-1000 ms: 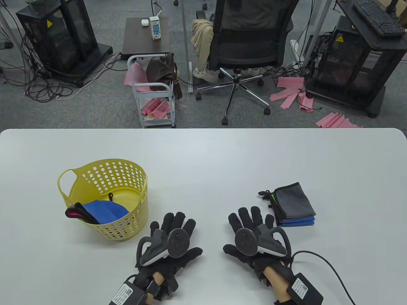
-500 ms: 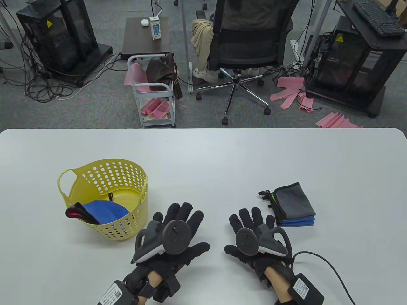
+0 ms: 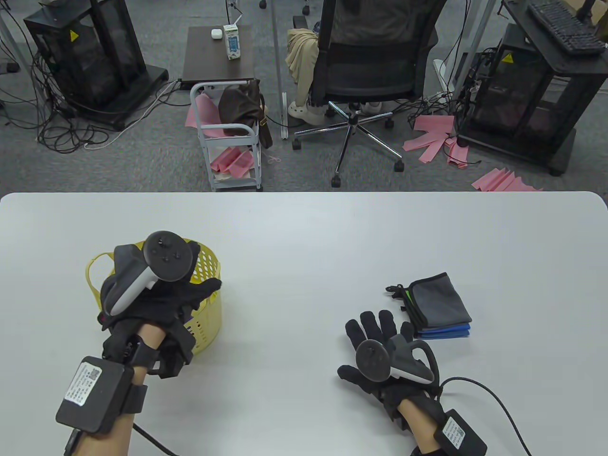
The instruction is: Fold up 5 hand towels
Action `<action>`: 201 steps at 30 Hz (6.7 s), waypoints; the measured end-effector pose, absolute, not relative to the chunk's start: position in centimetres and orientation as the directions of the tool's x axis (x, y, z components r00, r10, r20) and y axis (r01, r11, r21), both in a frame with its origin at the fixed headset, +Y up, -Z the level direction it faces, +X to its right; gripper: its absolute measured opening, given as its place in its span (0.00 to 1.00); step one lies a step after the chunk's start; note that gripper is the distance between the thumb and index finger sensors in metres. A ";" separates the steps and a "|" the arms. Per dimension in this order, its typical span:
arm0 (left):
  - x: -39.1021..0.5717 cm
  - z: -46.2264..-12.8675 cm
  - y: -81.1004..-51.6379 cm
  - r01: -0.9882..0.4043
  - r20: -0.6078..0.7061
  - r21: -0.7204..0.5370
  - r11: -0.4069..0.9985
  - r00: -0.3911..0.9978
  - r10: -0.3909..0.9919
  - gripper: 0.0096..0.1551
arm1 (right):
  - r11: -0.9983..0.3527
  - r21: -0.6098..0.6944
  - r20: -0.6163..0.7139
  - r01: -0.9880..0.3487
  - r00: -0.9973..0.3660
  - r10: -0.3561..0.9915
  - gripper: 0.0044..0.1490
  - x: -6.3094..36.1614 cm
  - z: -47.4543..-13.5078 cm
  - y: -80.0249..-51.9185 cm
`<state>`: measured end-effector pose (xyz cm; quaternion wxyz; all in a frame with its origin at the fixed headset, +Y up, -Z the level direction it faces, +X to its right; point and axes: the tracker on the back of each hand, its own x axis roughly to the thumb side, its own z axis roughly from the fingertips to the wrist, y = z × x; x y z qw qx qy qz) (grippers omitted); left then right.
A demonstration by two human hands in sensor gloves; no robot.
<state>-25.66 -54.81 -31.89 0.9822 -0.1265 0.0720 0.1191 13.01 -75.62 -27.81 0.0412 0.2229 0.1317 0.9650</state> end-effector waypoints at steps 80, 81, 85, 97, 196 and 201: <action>-9.3 -27.2 -51.3 -0.398 0.345 0.109 0.911 0.874 0.341 0.22 | -0.941 0.203 0.386 -0.271 -0.861 0.331 0.55 15.4 -27.8 -73.0; -8.3 -27.6 -52.1 -0.396 0.355 0.082 0.915 0.869 0.345 0.22 | -0.930 0.198 0.389 -0.309 -0.846 0.364 0.54 15.5 -27.7 -72.8; -5.5 -28.8 -55.3 -0.376 0.368 0.009 0.927 0.863 0.347 0.22 | -0.885 0.190 0.393 -0.425 -0.793 0.465 0.52 16.0 -27.7 -72.3; -1.2 -31.3 -64.0 -0.382 0.338 -0.172 0.908 0.843 0.419 0.22 | -0.757 0.453 0.283 -0.470 -0.729 0.623 0.53 16.3 -28.8 -74.7; -7.3 -28.4 -68.5 0.112 0.047 -0.147 0.983 0.993 -0.106 0.21 | -0.989 0.035 0.162 -0.145 -0.976 0.148 0.23 14.9 -30.6 -69.9; -6.5 -32.1 -70.8 0.163 -0.025 -0.124 0.979 0.986 -0.167 0.21 | -1.000 -0.004 0.086 -0.006 -0.996 0.006 0.22 13.3 -33.1 -72.5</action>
